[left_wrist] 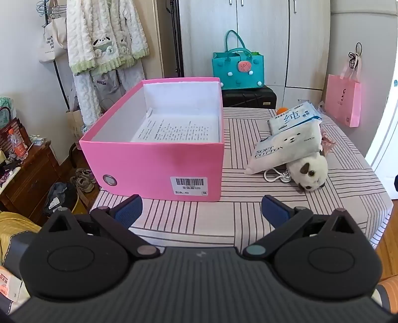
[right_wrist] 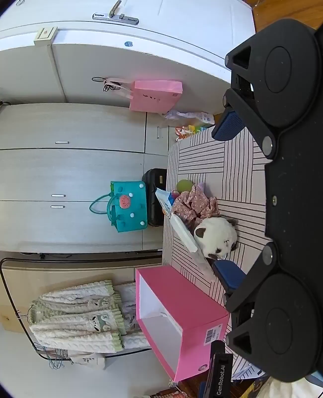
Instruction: Organize soft objects
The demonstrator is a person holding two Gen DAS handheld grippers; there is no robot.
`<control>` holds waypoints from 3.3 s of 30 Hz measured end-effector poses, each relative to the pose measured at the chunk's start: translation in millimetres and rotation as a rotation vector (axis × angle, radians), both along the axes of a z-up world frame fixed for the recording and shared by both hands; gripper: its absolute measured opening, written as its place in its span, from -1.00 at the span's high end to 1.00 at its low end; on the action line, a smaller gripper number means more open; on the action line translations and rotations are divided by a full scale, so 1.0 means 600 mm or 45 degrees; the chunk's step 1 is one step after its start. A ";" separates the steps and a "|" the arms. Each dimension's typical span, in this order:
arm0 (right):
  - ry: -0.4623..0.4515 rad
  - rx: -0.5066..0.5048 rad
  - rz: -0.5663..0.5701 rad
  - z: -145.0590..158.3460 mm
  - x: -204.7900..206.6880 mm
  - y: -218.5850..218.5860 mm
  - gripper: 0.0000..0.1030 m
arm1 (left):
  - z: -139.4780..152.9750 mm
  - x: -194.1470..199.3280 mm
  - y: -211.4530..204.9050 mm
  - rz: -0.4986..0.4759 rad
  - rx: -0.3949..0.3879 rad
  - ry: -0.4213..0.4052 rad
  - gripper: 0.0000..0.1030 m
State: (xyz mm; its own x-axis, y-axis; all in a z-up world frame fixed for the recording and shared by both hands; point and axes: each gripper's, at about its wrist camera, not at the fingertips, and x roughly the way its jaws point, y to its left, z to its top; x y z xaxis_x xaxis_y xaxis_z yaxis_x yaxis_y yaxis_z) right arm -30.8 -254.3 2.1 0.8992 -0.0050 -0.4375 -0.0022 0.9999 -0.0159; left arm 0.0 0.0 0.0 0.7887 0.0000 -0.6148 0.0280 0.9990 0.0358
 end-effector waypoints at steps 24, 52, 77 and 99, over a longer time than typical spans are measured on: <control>-0.011 -0.010 -0.019 -0.009 0.000 -0.004 -1.00 | 0.010 -0.019 -0.013 -0.059 0.022 -0.102 -1.00; -0.083 -0.024 0.016 -0.011 -0.014 0.004 -1.00 | -0.004 -0.030 0.002 -0.031 -0.023 -0.252 -1.00; -0.044 -0.046 0.030 -0.022 -0.006 0.001 -1.00 | -0.014 -0.021 0.004 0.004 -0.033 -0.217 -1.00; -0.072 0.039 0.272 -0.015 0.029 -0.057 -1.00 | 0.025 0.007 -0.055 -0.205 -0.033 -0.228 -1.00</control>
State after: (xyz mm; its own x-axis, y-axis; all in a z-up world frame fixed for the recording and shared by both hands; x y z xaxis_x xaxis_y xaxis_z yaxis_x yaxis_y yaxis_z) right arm -13.5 -288.4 -7.0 0.9016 0.2010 -0.3831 -0.2141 0.9768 0.0086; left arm 4.3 -33.3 14.8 0.8735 -0.1490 -0.4635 0.1828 0.9827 0.0286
